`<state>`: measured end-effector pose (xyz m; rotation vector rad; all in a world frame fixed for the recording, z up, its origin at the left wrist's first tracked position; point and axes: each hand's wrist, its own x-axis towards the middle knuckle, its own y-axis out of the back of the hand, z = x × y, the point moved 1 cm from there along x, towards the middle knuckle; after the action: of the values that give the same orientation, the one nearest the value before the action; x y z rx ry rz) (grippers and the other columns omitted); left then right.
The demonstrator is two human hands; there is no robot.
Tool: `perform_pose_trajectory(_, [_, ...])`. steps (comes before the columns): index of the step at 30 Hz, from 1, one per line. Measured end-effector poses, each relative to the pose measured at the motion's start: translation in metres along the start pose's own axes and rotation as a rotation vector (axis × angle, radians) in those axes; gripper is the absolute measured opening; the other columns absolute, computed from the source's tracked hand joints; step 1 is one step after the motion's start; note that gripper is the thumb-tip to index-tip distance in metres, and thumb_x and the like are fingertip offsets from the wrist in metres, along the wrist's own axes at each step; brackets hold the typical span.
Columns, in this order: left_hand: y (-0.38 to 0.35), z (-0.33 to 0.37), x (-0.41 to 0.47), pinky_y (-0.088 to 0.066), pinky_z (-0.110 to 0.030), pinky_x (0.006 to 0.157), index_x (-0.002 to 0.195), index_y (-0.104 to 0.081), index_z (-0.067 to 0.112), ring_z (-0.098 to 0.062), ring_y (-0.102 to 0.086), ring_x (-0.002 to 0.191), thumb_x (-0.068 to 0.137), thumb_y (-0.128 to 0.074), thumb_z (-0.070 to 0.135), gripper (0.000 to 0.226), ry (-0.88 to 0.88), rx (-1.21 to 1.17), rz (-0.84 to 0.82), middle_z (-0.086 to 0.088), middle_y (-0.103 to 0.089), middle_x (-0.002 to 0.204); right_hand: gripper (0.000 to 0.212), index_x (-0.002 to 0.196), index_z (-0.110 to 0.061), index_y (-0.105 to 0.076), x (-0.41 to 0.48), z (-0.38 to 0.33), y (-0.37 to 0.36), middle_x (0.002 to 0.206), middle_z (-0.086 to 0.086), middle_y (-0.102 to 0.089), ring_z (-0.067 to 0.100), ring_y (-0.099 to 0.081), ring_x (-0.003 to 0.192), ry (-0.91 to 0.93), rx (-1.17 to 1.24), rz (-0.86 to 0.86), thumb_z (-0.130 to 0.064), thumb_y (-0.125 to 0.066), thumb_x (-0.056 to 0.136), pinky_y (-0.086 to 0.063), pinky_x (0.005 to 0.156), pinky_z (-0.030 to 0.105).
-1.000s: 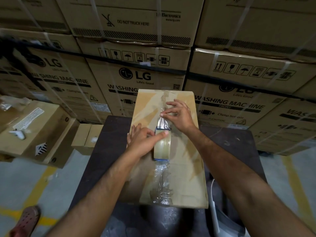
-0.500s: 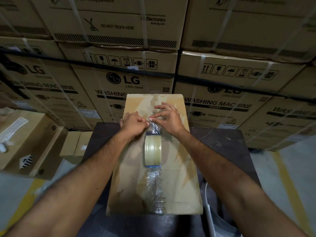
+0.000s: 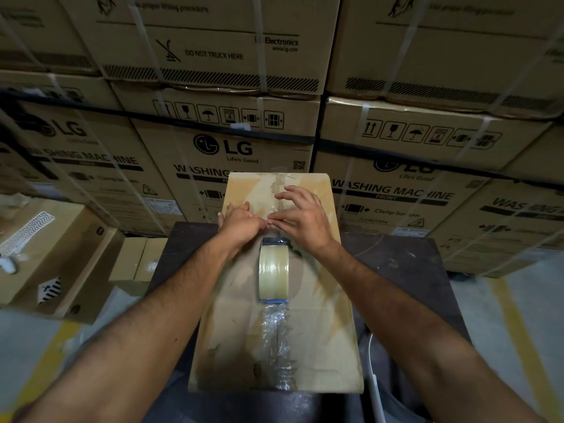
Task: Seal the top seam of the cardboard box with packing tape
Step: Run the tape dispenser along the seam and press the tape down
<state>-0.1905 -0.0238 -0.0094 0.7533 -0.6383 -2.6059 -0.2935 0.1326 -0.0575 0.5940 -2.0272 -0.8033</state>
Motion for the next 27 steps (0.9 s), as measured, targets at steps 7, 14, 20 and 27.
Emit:
perform_pose_trajectory(7, [-0.002, -0.002, 0.004, 0.019, -0.048, 0.13, 0.092, -0.083, 0.018, -0.022, 0.009, 0.165, 0.093, -0.073, 0.015, 0.01, 0.021, -0.09, 0.027, 0.002, -0.03, 0.174, 0.016, 0.096, -0.025, -0.085, 0.006, 0.0, 0.008, 0.128, 0.008, -0.074, 0.035, -0.063, 0.128, 0.246, -0.157, -0.008, -0.04, -0.077, 0.095, -0.05, 0.099, 0.047])
perform_pose_trajectory(14, [-0.002, -0.002, 0.007, 0.021, -0.051, 0.128, 0.086, -0.083, 0.021, -0.023, 0.008, 0.166, 0.094, -0.073, 0.014, 0.014, 0.013, -0.092, 0.001, 0.002, -0.03, 0.175, 0.023, 0.099, -0.026, -0.086, 0.009, 0.006, 0.007, 0.123, 0.002, -0.075, 0.031, -0.064, 0.126, 0.212, -0.101, -0.067, -0.046, -0.073, 0.096, -0.051, 0.096, 0.046])
perform_pose_trajectory(20, [-0.004, -0.005, 0.01, 0.023, -0.051, 0.126, 0.083, -0.081, 0.016, -0.023, 0.011, 0.165, 0.095, -0.072, 0.028, 0.019, -0.001, -0.051, -0.013, 0.003, -0.028, 0.175, 0.02, 0.097, -0.027, -0.087, 0.012, 0.009, -0.002, 0.112, -0.006, -0.076, 0.022, -0.063, 0.118, -0.05, 0.139, -0.043, -0.045, -0.082, 0.089, -0.053, 0.097, 0.049])
perform_pose_trajectory(27, [-0.005, -0.003, 0.009, 0.022, -0.051, 0.126, 0.07, -0.075, 0.023, -0.022, 0.009, 0.165, 0.094, -0.073, 0.029, 0.025, -0.002, -0.048, -0.006, 0.003, -0.03, 0.174, 0.018, 0.094, -0.027, -0.088, 0.016, 0.011, -0.002, 0.108, -0.01, -0.077, 0.015, -0.063, 0.117, -0.294, 0.351, -0.147, -0.038, -0.092, 0.081, -0.05, 0.105, 0.05])
